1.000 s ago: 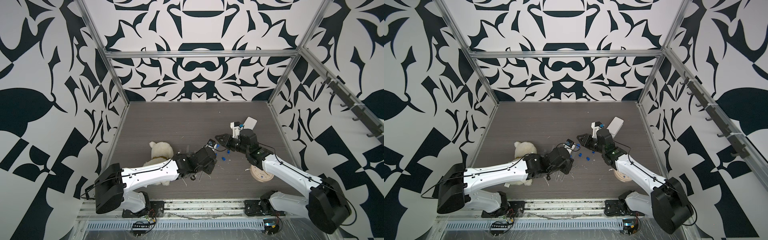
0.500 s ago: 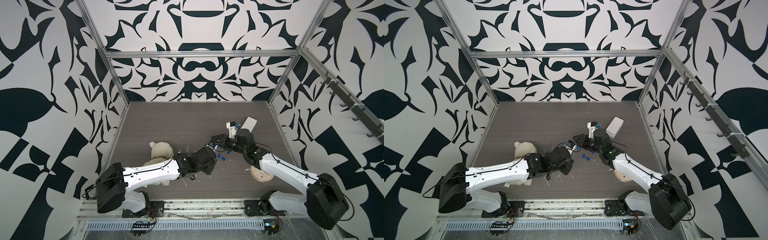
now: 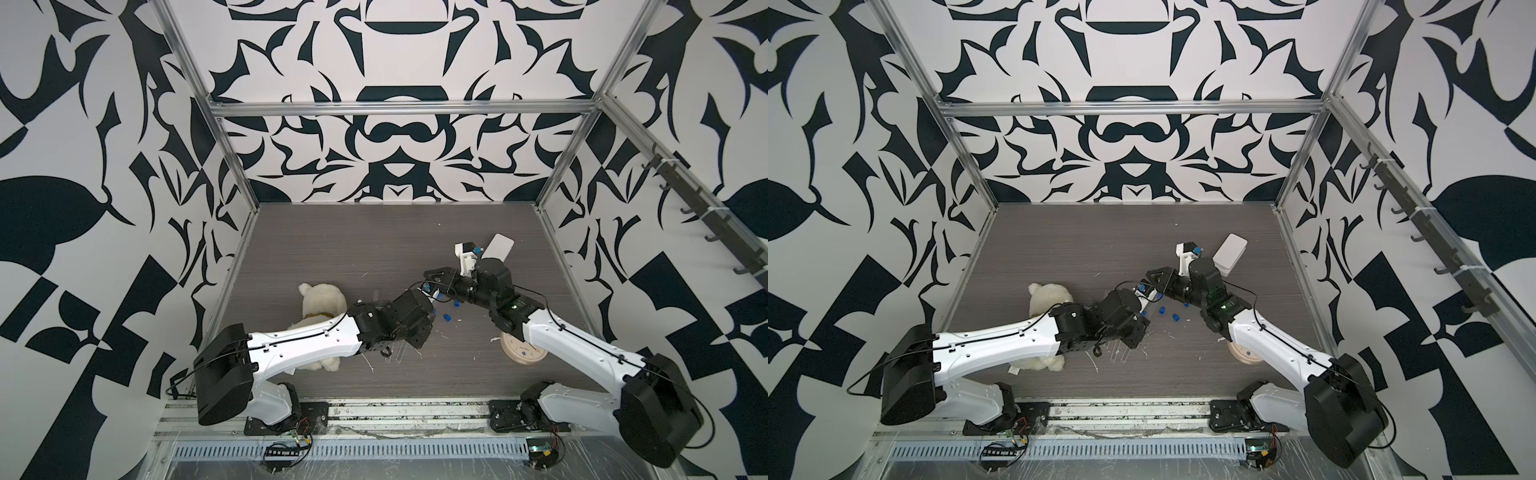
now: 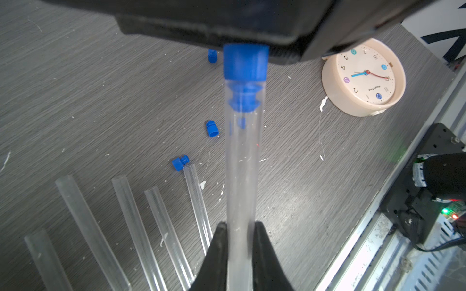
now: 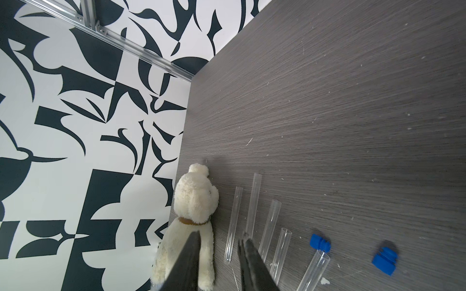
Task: Remove stoppers from test tubes
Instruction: Open the stopper on the test tube.
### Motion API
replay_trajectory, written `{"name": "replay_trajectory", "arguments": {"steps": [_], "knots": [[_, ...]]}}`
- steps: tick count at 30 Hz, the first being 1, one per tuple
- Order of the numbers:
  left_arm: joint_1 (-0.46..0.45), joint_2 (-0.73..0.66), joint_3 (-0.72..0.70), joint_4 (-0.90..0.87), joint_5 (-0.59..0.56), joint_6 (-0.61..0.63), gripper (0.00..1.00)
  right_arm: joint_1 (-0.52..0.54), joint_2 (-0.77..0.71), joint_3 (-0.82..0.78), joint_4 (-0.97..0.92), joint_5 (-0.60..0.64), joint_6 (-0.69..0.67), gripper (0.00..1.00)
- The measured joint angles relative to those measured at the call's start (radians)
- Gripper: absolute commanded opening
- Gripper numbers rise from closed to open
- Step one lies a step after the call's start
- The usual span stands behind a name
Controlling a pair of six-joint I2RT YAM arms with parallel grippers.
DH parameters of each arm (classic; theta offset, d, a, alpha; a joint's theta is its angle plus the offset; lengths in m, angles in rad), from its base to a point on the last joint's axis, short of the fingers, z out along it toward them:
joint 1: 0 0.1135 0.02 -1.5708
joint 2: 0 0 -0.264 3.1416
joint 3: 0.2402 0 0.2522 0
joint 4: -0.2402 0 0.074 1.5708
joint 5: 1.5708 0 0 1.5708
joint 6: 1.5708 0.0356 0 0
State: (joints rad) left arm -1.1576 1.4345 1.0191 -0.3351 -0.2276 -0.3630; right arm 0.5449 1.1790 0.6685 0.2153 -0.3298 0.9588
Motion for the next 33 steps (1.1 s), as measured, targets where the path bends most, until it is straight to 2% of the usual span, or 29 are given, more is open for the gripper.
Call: {"name": "replay_trajectory", "arguments": {"steps": [7,33], "knots": [[0.008,0.000,0.006,0.000,0.001,0.006,0.16,0.001,0.000,0.000,-0.019,0.002,0.000,0.27],[0.019,0.008,0.024,0.000,0.011,0.016,0.16,0.003,-0.019,-0.008,-0.026,0.021,-0.013,0.09]]}}
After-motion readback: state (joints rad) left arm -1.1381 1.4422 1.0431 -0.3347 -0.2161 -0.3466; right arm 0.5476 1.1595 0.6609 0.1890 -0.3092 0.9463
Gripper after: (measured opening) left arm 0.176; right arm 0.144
